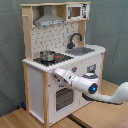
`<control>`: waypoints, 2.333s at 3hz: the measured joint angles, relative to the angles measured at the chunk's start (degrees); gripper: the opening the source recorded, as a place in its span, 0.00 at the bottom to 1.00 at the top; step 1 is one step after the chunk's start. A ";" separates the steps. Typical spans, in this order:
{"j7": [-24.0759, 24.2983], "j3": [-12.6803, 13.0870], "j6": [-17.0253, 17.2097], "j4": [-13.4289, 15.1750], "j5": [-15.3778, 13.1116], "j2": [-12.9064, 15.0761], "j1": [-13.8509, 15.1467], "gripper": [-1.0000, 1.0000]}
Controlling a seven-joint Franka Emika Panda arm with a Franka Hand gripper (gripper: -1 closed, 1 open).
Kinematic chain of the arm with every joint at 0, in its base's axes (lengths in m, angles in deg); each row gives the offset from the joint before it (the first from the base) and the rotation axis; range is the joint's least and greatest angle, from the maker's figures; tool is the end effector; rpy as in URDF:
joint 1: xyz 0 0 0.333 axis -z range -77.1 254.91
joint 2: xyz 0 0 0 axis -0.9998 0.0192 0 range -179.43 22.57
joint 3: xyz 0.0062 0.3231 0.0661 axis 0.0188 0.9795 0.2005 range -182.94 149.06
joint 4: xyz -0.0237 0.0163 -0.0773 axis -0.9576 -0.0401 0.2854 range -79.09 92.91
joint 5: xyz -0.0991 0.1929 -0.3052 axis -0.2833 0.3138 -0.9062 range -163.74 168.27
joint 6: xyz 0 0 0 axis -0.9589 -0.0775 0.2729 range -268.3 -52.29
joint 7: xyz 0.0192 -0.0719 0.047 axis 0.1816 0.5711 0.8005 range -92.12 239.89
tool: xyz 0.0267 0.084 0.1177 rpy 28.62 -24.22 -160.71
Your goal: Play with the kitchen
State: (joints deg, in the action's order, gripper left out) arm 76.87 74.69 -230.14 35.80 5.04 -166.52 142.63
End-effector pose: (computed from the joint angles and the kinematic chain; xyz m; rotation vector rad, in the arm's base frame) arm 0.3628 0.5422 0.3269 1.2934 1.2437 1.3223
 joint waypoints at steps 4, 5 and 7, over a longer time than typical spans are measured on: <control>-18.55 -0.65 0.02 -0.28 -0.80 0.44 0.00 0.00; -25.34 -0.65 0.02 -0.26 -0.92 0.44 0.00 0.00; -39.02 -0.66 0.02 -0.19 -1.10 0.44 -0.04 0.00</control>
State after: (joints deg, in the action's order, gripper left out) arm 37.85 74.03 -230.12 35.60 3.93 -166.08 142.60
